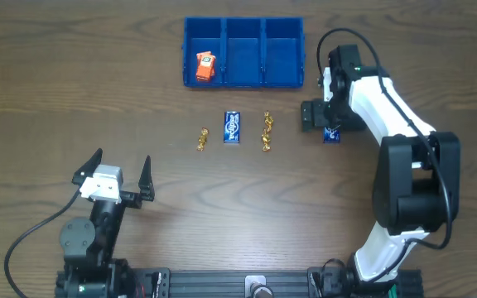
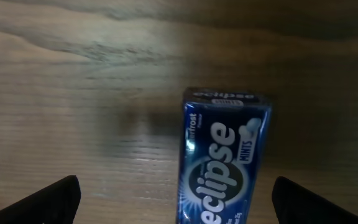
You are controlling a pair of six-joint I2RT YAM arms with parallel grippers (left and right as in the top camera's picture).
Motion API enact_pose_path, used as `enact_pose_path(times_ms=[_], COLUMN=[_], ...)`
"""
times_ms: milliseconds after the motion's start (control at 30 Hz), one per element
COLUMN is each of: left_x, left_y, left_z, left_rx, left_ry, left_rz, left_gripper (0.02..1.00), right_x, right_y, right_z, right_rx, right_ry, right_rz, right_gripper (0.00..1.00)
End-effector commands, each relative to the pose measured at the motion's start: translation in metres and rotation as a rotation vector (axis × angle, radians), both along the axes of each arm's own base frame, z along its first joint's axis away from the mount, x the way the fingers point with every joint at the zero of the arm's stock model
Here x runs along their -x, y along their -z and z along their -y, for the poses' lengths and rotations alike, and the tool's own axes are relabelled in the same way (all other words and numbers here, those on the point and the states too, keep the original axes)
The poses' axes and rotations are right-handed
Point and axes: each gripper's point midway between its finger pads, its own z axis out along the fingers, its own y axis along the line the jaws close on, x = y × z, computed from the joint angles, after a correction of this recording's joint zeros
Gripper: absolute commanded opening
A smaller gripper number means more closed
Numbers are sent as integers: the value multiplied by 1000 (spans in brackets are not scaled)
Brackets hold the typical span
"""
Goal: Sort Candies Into Trays
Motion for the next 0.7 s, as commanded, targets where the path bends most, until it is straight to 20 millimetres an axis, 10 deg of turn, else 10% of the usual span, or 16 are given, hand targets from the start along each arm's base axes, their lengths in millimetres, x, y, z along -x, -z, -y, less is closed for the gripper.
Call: enact_pose_path(times_ms=[33, 700], left_x=[2, 2], left_y=[17, 17], left_z=[3, 3], left_rx=[6, 6], left_ry=[20, 19], left_rz=[-57, -57], left_gripper=[998, 998], right_x=[-3, -7], right_y=[-1, 25], right_z=[7, 2], right_rx=[48, 14], right_ry=[30, 32], right_rz=[1, -17], right_gripper=[1000, 921])
